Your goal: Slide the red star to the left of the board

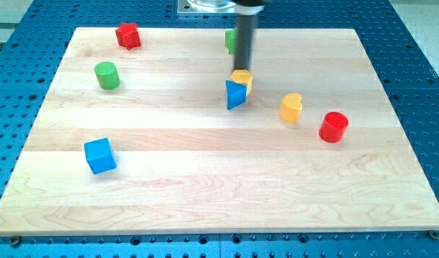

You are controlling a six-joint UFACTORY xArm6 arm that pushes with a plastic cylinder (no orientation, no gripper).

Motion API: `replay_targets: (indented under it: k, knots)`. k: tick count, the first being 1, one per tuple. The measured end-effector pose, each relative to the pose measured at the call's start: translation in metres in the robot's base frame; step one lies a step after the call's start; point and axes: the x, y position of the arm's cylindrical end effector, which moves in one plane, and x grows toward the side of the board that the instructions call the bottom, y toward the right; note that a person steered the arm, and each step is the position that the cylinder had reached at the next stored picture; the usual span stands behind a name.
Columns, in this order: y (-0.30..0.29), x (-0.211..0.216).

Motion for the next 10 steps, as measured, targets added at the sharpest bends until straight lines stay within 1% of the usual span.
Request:
replay_targets:
  k: [1, 2, 3, 5, 6, 7, 8, 9, 10]
  knots:
    - [-0.072, -0.050]
    - [-0.085, -0.096]
    - [-0.132, -0.108]
    - [-0.178, -0.105]
    - [-0.192, -0.102]
    - [-0.184, -0.094]
    - [-0.133, -0.052]
    - [-0.059, -0.002]
    - [-0.022, 0.023]
